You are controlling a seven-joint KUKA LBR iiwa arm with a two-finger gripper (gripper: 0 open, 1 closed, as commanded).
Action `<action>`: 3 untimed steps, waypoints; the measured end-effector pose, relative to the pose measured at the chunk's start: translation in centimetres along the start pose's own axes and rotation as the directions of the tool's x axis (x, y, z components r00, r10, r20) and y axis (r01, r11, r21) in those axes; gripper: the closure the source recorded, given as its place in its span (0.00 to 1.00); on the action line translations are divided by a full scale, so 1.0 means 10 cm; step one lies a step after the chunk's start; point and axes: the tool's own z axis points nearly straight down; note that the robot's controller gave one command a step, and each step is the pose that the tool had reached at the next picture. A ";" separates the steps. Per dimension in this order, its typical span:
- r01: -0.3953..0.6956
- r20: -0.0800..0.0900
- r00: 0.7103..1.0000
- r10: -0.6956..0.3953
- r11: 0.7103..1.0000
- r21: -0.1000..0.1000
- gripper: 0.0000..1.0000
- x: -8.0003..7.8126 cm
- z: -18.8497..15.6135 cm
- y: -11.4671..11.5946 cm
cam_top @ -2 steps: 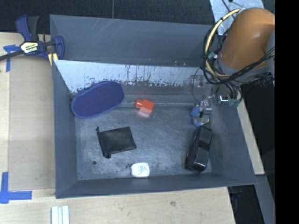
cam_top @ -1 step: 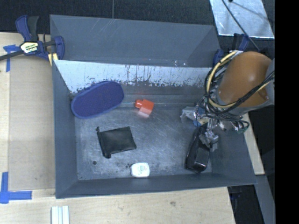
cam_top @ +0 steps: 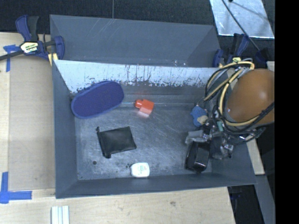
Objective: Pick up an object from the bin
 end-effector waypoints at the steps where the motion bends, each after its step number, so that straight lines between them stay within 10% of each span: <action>1: 0.434 0.002 0.901 -0.434 0.901 0.004 0.00 -0.16 0.00 0.05; 2: 0.703 0.001 0.711 -0.703 0.711 0.009 0.00 -0.23 0.27 0.17; 3: 0.889 -0.001 0.458 -0.889 0.458 0.004 0.00 -0.37 0.28 0.39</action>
Offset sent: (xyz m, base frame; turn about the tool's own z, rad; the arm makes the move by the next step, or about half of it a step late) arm 0.0023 0.0158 0.0000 -0.4475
